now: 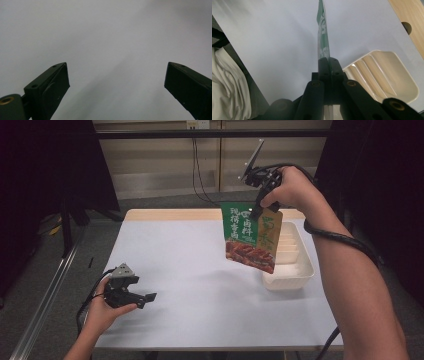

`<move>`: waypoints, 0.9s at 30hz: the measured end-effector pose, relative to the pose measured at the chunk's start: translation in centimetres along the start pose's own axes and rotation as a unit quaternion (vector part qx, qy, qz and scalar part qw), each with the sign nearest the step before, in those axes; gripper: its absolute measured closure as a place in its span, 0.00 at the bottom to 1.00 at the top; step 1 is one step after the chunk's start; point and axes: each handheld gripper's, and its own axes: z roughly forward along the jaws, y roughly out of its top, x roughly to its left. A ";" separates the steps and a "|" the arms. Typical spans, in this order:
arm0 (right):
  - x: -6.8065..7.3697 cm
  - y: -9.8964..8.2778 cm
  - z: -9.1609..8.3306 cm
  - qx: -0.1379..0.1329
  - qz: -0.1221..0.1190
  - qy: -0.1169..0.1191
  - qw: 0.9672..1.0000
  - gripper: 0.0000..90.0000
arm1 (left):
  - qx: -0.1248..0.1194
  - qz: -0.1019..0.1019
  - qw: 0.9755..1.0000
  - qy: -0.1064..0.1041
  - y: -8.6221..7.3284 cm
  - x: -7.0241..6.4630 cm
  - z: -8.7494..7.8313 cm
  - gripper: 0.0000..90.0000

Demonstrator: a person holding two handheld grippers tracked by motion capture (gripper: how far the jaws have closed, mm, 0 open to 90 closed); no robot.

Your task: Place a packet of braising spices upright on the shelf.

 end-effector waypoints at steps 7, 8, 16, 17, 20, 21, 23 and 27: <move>-0.4 -0.9 -0.6 0.003 0.007 -0.001 1.000 1.00 | -0.001 -0.002 1.000 -0.001 0.0 0.0 0.0 0.06; -0.4 -1.0 -0.6 -0.001 0.008 -0.003 1.000 1.00 | -0.001 -0.002 1.000 0.000 0.0 0.0 0.0 0.06; -1.0 -2.5 -0.9 -0.003 0.019 0.000 1.000 1.00 | -0.006 -0.004 1.000 0.003 0.0 0.0 0.0 0.06; -1.0 -2.6 -0.9 -0.002 0.020 0.001 1.000 1.00 | -0.003 -0.002 1.000 0.001 0.0 0.1 -0.1 0.06; -1.3 -3.1 -1.0 -0.001 0.025 0.000 1.000 1.00 | 0.000 0.000 1.000 0.000 0.0 0.1 -0.1 0.06; -1.3 -3.3 -1.0 -0.001 0.030 -0.002 1.000 1.00 | 0.000 0.000 1.000 0.000 0.0 0.1 -0.1 0.06; -1.4 -3.6 -1.1 0.000 0.030 -0.002 1.000 1.00 | -0.003 -0.003 1.000 0.002 0.0 0.0 -0.1 0.06; -1.6 -4.2 -1.5 0.000 0.034 -0.006 0.999 1.00 | -0.004 -0.004 1.000 0.003 0.0 0.1 -0.1 0.06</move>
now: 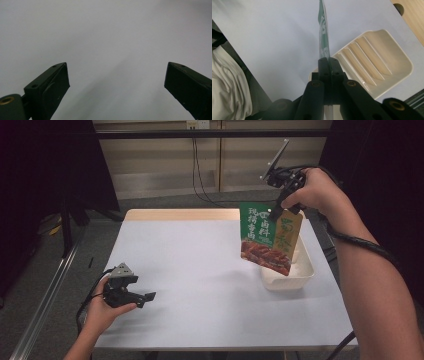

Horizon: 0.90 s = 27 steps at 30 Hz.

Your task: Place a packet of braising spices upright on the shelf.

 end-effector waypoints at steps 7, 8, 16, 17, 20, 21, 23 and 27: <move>-0.3 -0.9 -0.4 0.002 0.009 -0.006 1.000 1.00 | 0.001 -0.001 1.000 -0.002 0.0 -0.1 0.1 0.06; -0.4 -1.1 -0.4 0.002 0.008 -0.006 1.000 1.00 | 0.002 0.000 1.000 -0.002 0.0 -0.1 0.1 0.06; -0.8 -2.0 -0.2 0.002 0.018 -0.006 1.000 1.00 | 0.002 0.000 1.000 -0.001 0.0 -0.1 0.1 0.06; -0.9 -2.1 -0.3 0.002 0.017 -0.004 1.000 1.00 | 0.002 0.000 1.000 -0.001 0.0 -0.1 0.1 0.06; -1.1 -2.4 -0.3 0.002 0.021 -0.005 1.000 1.00 | 0.002 0.001 1.000 -0.001 0.0 -0.1 0.1 0.06; -1.1 -2.5 -0.4 0.003 0.020 -0.007 1.000 1.00 | 0.003 0.002 1.000 0.000 0.0 -0.1 0.1 0.06; -1.2 -2.7 -0.5 0.004 0.021 -0.008 1.000 1.00 | 0.002 0.001 1.000 0.000 0.0 -0.1 0.1 0.06; -1.3 -3.1 -0.5 -0.001 0.027 -0.008 1.000 1.00 | 0.002 0.002 1.000 0.000 0.0 -0.1 0.1 0.06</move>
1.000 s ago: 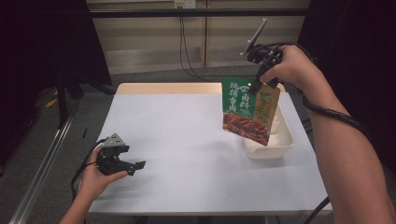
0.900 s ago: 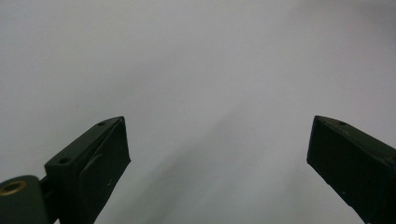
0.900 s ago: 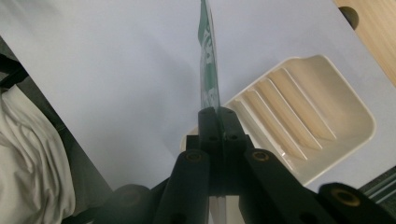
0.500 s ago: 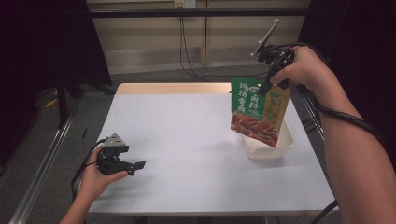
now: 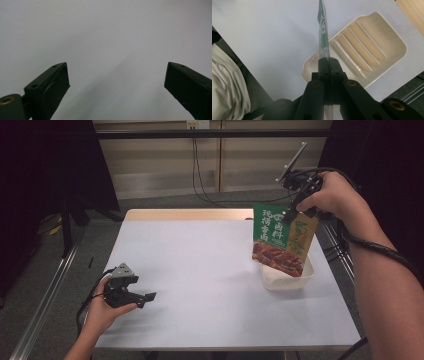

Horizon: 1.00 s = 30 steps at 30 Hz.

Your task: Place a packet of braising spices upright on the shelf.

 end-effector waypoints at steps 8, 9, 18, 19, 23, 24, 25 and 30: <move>-0.4 -1.0 -0.4 -0.003 0.012 -0.002 1.000 1.00 | 0.004 0.004 1.000 0.001 0.0 0.1 0.0 0.06; -0.4 -1.0 -0.4 -0.003 0.012 -0.002 1.000 1.00 | 0.003 0.004 1.000 0.001 0.0 0.1 0.0 0.06; -0.7 -1.9 -0.6 0.000 0.020 -0.003 1.000 1.00 | 0.002 0.002 1.000 0.002 0.0 0.0 0.0 0.06; -0.7 -2.0 -0.6 0.000 0.024 -0.005 1.000 1.00 | 0.002 0.002 1.000 0.002 0.0 0.0 0.0 0.06; -0.8 -2.3 -0.8 0.000 0.025 -0.007 1.000 1.00 | 0.004 0.005 1.000 0.002 0.0 0.1 0.0 0.06; -0.8 -2.4 -0.8 0.000 0.023 -0.005 1.000 1.00 | 0.004 0.005 1.000 0.002 0.0 0.1 0.0 0.06; -0.9 -2.4 -0.8 0.000 0.022 -0.006 1.000 1.00 | 0.004 0.005 1.000 0.003 0.0 0.1 0.0 0.06; -0.9 -2.8 -1.0 0.002 0.025 -0.005 1.000 1.00 | 0.004 0.005 1.000 0.003 0.0 0.1 0.0 0.06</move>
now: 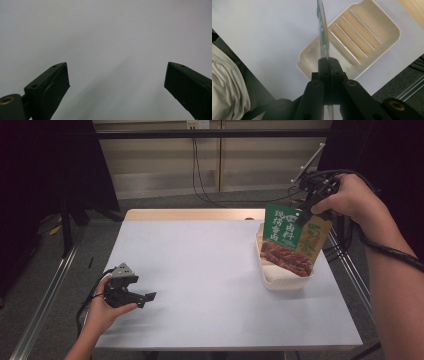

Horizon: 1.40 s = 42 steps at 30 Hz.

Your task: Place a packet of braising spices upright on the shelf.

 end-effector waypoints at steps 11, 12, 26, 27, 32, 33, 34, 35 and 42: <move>-0.4 -0.5 0.1 0.003 0.003 -0.001 1.000 1.00 | 0.000 0.000 1.000 -0.001 0.0 0.0 0.1 0.06; -0.4 -0.6 0.2 0.002 0.003 0.002 1.000 1.00 | 0.001 0.000 1.000 -0.001 0.0 0.0 0.1 0.06; -0.9 -0.9 1.5 0.014 0.007 0.007 1.000 1.00 | 0.002 0.002 1.000 -0.002 0.0 0.0 0.1 0.06; -0.9 -0.9 1.5 0.018 0.005 0.005 1.000 1.00 | 0.002 0.002 1.000 -0.001 0.0 0.0 0.1 0.06; -0.9 -0.9 1.9 0.019 0.007 0.009 1.000 1.00 | 0.001 0.001 1.000 0.000 0.0 0.0 0.2 0.06; -0.9 -0.9 2.0 0.018 0.009 0.009 1.000 1.00 | 0.001 0.001 1.000 -0.001 0.0 0.0 0.2 0.06; -0.9 -0.9 2.0 0.020 0.009 0.009 1.000 1.00 | 0.001 0.001 1.000 0.001 0.0 0.0 0.1 0.06; -1.0 -1.0 2.1 0.020 0.007 0.010 1.000 1.00 | 0.000 0.001 1.000 0.001 0.0 0.0 0.1 0.06; -1.0 -1.0 2.4 0.023 0.010 0.011 1.000 1.00 | 0.001 0.000 1.000 -0.003 0.0 0.0 0.1 0.06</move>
